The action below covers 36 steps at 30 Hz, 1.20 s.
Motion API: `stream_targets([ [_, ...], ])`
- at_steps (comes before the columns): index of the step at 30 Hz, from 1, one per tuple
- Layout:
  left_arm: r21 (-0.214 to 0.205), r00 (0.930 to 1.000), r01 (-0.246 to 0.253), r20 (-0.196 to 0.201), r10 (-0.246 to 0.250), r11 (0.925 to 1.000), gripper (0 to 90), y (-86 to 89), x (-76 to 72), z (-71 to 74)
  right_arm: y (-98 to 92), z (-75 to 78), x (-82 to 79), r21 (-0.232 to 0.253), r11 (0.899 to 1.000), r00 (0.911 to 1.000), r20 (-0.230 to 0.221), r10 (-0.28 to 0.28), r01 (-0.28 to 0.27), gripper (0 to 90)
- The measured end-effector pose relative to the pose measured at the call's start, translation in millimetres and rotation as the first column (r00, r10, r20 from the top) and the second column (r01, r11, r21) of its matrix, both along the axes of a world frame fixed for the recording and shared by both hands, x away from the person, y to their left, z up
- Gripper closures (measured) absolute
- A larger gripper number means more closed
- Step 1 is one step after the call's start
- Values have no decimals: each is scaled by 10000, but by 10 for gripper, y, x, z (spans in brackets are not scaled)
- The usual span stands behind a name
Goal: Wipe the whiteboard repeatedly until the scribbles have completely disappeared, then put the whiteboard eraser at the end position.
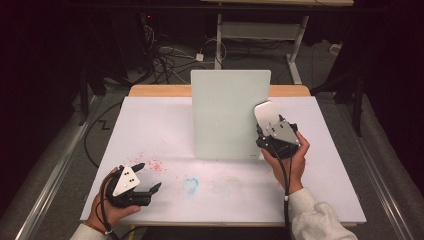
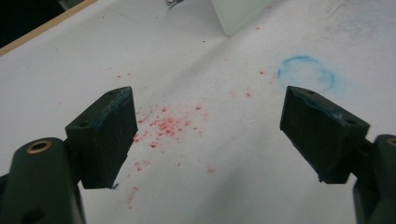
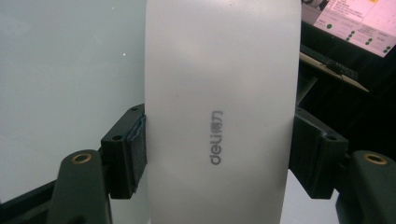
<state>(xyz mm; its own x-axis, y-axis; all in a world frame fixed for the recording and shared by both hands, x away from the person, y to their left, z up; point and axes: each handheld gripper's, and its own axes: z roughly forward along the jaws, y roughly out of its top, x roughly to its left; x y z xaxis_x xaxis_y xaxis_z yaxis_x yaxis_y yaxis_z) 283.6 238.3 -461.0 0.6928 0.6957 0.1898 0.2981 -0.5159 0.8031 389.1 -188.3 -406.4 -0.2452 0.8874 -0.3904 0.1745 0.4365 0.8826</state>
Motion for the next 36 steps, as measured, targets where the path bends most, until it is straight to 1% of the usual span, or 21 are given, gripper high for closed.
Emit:
stream_targets([
  [2,24,10000,31,-27,-31,10000,179,-5,11,-5,-9,-19,-6,-81,10000,10000,-48,56,-57,311],
  [3,77,9999,84,82,-84,9999,179,-3,23,-5,-12,-29,-10,-42,10000,9999,-106,76,-77,311],
  [4,86,9999,92,84,-93,9999,179,-1,28,-8,-17,-38,-12,-41,9999,9999,-119,122,-122,310],
  [5,83,9999,92,78,-92,9999,179,0,30,-9,-18,-48,-14,-38,9999,9998,-160,138,-138,310],
  [6,31,10000,48,-51,-47,10000,179,0,24,-13,-18,-54,-15,-52,9998,9997,-181,175,-176,311],
  [9,-18,10000,36,-51,-36,10000,179,5,22,-12,-7,-84,-31,-131,9997,9995,-258,203,-207,310],
  [11,8,10000,62,-34,-62,10000,179,4,18,-10,-4,-107,-43,-214,9993,9990,-327,316,-323,311],
  [13,31,10000,70,-30,-70,10000,179,0,15,-9,2,-116,-61,-247,9992,9988,-376,312,-321,311],
  [17,23,10000,73,-33,-73,10000,179,-8,11,-9,-31,-83,-93,-119,9988,9982,-379,474,-479,311],
  [20,31,10000,90,-21,-90,10000,179,-10,9,-10,-54,-38,-129,7,9983,9980,-276,575,-575,311],
  [22,60,10000,67,-53,-67,10000,179,-3,14,-14,-71,0,-148,67,9969,9965,-262,788,-786,311],
  [23,62,10000,56,-59,-56,10000,179,-1,14,-13,-75,16,-159,157,9966,9965,-223,807,-803,311],
  [27,89,10000,82,26,-83,9999,179,-14,7,3,-84,52,-201,217,9924,9924,-221,1214,-1210,311],
  [28,132,9999,103,23,-103,9999,179,-19,7,4,-86,56,-212,241,9899,9898,-247,1402,-1396,310],
  [31,186,9998,188,55,-189,9997,179,-52,22,7,-78,62,-262,208,9857,9853,-326,1678,-1672,310],
  [33,269,9996,288,74,-290,9992,179,-74,25,11,-84,70,-289,204,9810,9803,-382,1938,-1932,311],
  [36,326,9994,348,27,-349,9989,179,-86,21,-2,-81,104,-332,123,9713,9699,-531,2378,-2375,311],
])
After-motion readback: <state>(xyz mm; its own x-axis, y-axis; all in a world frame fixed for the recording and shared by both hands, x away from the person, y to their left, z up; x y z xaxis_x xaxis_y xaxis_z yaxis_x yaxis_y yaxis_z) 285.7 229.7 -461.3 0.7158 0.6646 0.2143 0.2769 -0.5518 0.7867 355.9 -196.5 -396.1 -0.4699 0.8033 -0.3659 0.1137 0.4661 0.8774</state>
